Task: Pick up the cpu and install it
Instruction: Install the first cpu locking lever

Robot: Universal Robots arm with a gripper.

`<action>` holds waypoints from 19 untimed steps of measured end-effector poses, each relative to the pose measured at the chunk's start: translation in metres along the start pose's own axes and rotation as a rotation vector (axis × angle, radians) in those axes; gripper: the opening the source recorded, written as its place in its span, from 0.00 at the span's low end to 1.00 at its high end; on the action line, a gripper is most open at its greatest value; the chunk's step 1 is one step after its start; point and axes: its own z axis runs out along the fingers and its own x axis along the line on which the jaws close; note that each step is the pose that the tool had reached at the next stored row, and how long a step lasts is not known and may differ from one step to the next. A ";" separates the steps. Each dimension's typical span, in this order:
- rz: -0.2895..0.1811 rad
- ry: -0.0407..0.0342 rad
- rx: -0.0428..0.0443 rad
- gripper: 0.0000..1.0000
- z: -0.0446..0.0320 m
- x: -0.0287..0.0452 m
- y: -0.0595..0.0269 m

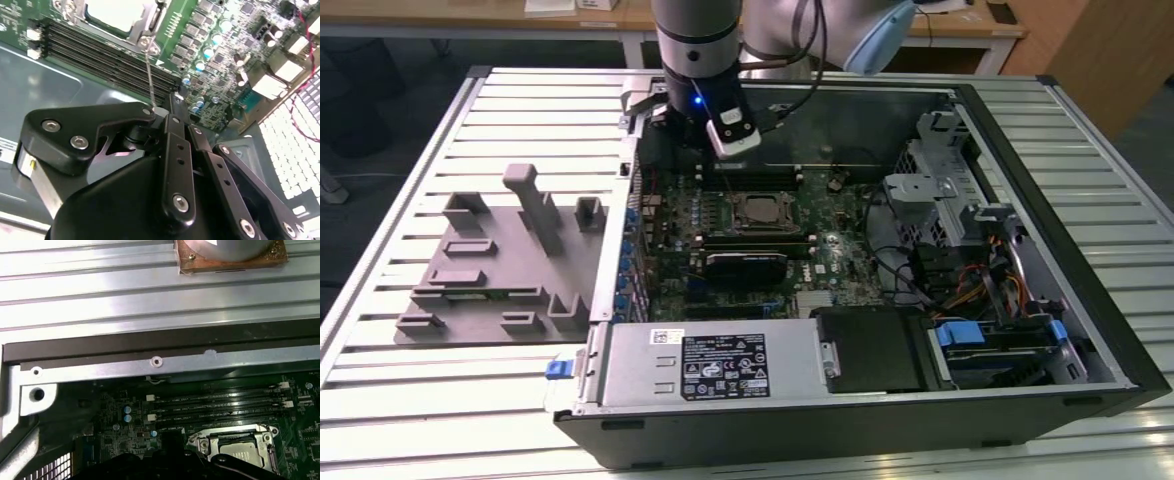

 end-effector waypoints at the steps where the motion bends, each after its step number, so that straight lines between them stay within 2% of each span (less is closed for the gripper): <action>1: 0.000 0.0001 0.0001 0.11 0.0001 -0.0022 0.0003; 4: 0.000 0.0000 0.0000 0.11 0.0004 -0.0100 0.0012; 15: 0.000 0.0005 0.0001 0.11 0.0019 -0.0483 0.0057; 19: 0.000 0.0006 0.0001 0.11 0.0024 -0.0601 0.0070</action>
